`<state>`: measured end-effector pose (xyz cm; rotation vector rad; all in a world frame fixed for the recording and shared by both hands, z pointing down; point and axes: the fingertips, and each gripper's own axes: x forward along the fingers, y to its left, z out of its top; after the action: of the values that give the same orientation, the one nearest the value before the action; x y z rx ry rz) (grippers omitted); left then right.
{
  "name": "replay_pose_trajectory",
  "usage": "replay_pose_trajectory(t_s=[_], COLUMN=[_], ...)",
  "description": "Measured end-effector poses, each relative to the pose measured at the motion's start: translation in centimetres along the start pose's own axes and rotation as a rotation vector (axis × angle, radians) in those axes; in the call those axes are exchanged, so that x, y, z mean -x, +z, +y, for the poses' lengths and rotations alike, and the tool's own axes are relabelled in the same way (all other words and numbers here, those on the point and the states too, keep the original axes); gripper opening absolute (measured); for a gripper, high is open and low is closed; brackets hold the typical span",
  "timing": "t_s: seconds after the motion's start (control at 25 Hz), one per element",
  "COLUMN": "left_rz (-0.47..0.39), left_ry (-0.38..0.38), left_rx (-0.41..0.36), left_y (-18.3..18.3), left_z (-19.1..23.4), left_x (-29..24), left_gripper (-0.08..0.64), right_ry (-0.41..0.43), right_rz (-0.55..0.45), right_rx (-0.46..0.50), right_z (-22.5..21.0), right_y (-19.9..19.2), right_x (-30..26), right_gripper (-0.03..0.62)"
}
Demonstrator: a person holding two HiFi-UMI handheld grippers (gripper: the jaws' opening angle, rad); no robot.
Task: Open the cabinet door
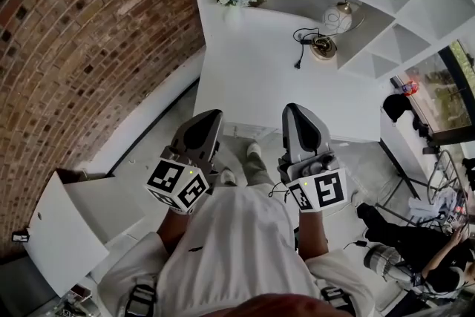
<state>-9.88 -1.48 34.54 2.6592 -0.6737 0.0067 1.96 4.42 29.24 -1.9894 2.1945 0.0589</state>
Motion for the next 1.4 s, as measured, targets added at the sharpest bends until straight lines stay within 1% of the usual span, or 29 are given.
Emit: replay_pose_trajectory(t_s=[0.12, 0.36, 0.52, 0.68, 0.96, 1.24, 1.4], left_rz=[0.009, 0.025, 0.021, 0.009, -0.02, -0.041, -0.057], left_ry=[-0.011, -0.058, -0.056, -0.03, 0.048, 0.101, 0.137], left_rx=[-0.006, -0.003, -0.018, -0.033, -0.044, -0.059, -0.052], left_y=[0.1, 0.5, 1.1, 2.1, 3.0, 2.8, 2.4], left_z=[0.0, -1.2, -1.4, -1.2, -0.5, -1.2, -1.3], left_x=[-2.5, -7.8, -10.7, -13.0, -15.7, -17.5, -17.8], left_gripper=[0.008, 0.008, 0.008, 0.008, 0.008, 0.008, 0.008], right_ry=[-0.008, -0.046, -0.039, -0.007, 0.076, 0.136, 0.16], right_rz=[-0.001, 0.008, -0.001, -0.01, -0.027, -0.033, -0.035], right_rx=[0.003, -0.006, -0.012, -0.038, -0.06, -0.09, -0.092], right_z=[-1.9, -6.7, -9.4, -11.4, -13.9, -16.2, -17.0], right_y=[0.0, 0.0, 0.2, 0.2, 0.2, -0.5, -0.7], right_x=[-0.7, -1.8, -3.1, -5.2, -8.3, -9.0, -9.1], right_gripper=[0.005, 0.005, 0.005, 0.005, 0.005, 0.005, 0.005])
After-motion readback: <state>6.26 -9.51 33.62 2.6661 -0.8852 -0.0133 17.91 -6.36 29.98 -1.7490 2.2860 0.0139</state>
